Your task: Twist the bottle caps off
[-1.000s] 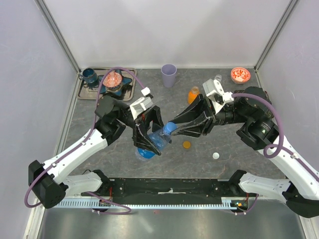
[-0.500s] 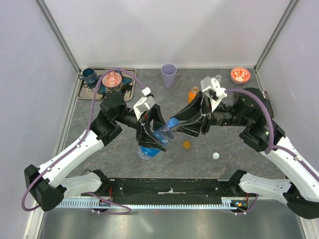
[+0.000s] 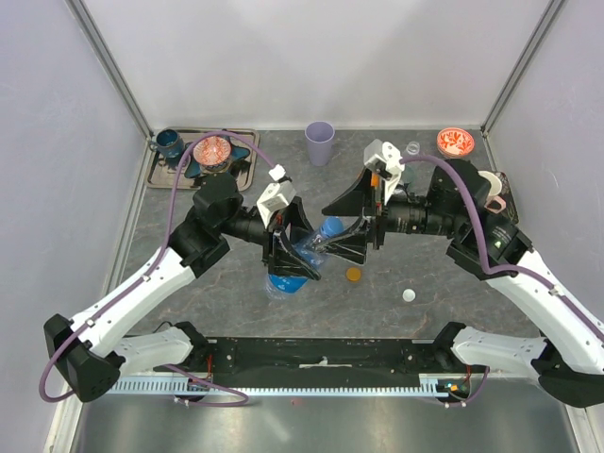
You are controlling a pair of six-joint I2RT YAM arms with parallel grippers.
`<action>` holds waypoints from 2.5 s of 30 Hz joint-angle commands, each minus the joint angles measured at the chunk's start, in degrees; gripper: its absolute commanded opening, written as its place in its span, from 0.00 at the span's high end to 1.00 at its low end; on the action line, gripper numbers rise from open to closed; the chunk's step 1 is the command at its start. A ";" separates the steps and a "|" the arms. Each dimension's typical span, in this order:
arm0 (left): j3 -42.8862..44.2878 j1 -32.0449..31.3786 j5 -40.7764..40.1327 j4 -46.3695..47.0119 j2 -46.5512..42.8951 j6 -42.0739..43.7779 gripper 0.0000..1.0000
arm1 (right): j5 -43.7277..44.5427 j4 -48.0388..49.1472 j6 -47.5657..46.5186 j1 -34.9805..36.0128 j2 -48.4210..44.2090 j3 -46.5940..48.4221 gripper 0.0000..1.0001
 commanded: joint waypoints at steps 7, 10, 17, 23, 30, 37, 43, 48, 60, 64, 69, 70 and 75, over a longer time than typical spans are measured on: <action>2.35 0.01 -21.25 -1.78 -1.75 7.38 0.53 | 10.06 -2.47 6.08 0.28 2.22 11.64 0.02; 2.26 -0.95 -31.70 -1.77 -2.01 9.31 0.53 | 23.14 -2.38 8.90 0.28 1.61 12.43 0.02; 0.33 -9.29 -65.06 -0.20 -2.36 16.44 0.55 | 46.90 -1.23 19.36 0.37 0.19 8.31 0.02; 0.15 -14.22 -79.43 1.04 -0.69 19.78 0.55 | 50.16 -1.59 23.49 0.37 3.97 9.01 0.02; 0.33 -16.60 -83.50 1.83 1.07 21.10 0.56 | 49.98 -0.98 23.93 0.45 7.67 9.45 0.03; 0.15 -16.86 -83.76 2.27 1.33 21.45 0.56 | 49.11 0.26 23.50 0.37 10.13 9.01 0.13; 0.07 -16.95 -83.58 2.53 0.98 21.63 0.56 | 48.23 1.31 23.41 0.45 10.66 7.52 0.30; 0.07 -16.95 -83.50 2.44 0.89 21.72 0.56 | 47.96 1.58 23.15 0.45 10.66 6.72 0.41; -0.28 -16.95 -82.44 3.23 -0.42 21.81 0.56 | 40.34 1.40 20.25 0.45 10.13 5.49 1.00; -0.02 -16.95 -76.93 2.71 -2.53 21.63 0.56 | 36.37 -0.09 16.21 0.45 8.90 5.67 1.00; 0.94 -13.80 -59.37 0.69 -5.69 17.59 0.55 | 23.28 -0.71 7.60 0.37 6.27 7.68 1.00; 1.12 -10.31 -46.97 0.77 -6.13 15.06 0.55 | 17.26 -0.88 6.28 0.28 5.92 8.12 1.00; 1.91 -0.96 -14.28 8.84 -5.44 -1.11 0.55 | -2.37 7.50 5.37 0.37 1.36 4.82 1.00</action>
